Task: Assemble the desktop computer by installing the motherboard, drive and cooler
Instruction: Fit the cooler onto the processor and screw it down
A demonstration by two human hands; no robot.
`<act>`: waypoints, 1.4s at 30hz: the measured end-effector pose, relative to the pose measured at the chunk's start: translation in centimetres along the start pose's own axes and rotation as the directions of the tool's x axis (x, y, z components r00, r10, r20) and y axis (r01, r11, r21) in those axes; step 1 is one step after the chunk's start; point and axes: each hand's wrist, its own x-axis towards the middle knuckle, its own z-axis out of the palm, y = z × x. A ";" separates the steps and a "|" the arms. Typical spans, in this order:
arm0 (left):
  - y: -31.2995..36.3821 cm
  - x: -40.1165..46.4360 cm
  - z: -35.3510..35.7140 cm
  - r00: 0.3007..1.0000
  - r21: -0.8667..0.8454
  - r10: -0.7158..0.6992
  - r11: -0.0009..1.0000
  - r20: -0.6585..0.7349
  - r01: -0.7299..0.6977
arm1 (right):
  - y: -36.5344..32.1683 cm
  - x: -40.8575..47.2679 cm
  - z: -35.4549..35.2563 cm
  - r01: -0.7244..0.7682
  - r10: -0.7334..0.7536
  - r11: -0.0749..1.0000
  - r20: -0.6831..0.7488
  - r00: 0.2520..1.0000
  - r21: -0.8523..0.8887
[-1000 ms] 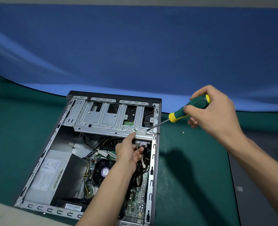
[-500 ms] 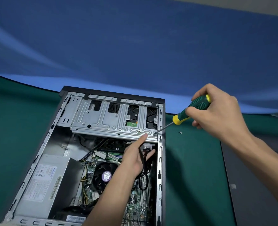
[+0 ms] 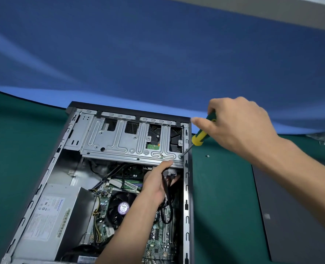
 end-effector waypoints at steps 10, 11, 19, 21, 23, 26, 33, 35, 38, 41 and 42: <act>-0.1 -0.2 0.2 0.999 0.047 0.006 0.999 -0.047 -0.004 | -1.6 1.4 -1.9 0.042 -0.024 0.997 0.277 0.960 -0.060; -0.1 -0.2 0.1 0.999 0.046 0.001 0.999 -0.042 0.000 | -1.5 1.4 -2.1 0.039 -0.040 0.999 0.344 0.938 0.010; -0.2 0.0 0.1 0.998 0.084 0.013 0.996 -0.060 -0.008 | -1.5 1.1 -1.9 0.022 -0.064 0.993 0.361 0.930 0.120; -0.1 -0.1 0.1 0.998 0.096 0.005 0.995 -0.061 0.001 | -1.7 1.1 -1.7 0.042 -0.077 0.993 0.340 0.937 0.108; -0.1 -0.1 0.1 0.999 0.088 0.002 0.996 -0.053 0.003 | -1.8 1.1 -1.7 0.027 -0.028 1.000 0.259 0.965 0.010; -0.1 -0.3 0.4 0.998 0.094 0.008 0.996 -0.059 -0.003 | -2.3 0.9 -2.0 0.044 -0.073 0.995 0.355 0.932 0.088; -0.2 -0.4 0.6 0.997 0.106 0.020 0.994 -0.075 -0.012 | -2.9 0.8 -2.1 0.054 -0.076 0.996 0.370 0.926 0.071; -0.2 -0.4 0.6 0.997 0.113 0.027 0.993 -0.076 -0.018 | -2.7 0.8 -1.9 0.048 -0.058 0.998 0.300 0.952 0.042; -0.2 -0.4 0.4 0.996 0.122 0.029 0.992 -0.079 -0.020 | -2.5 0.8 -2.0 0.026 -0.032 0.999 0.313 0.949 0.024; -0.2 -0.4 0.4 0.996 0.124 0.031 0.992 -0.086 -0.020 | -2.5 0.7 -2.0 0.035 -0.061 0.996 0.338 0.939 0.083; -0.2 -0.4 0.4 0.996 0.124 0.031 0.992 -0.084 -0.021 | -2.4 0.7 -2.0 0.023 -0.040 0.998 0.298 0.954 0.060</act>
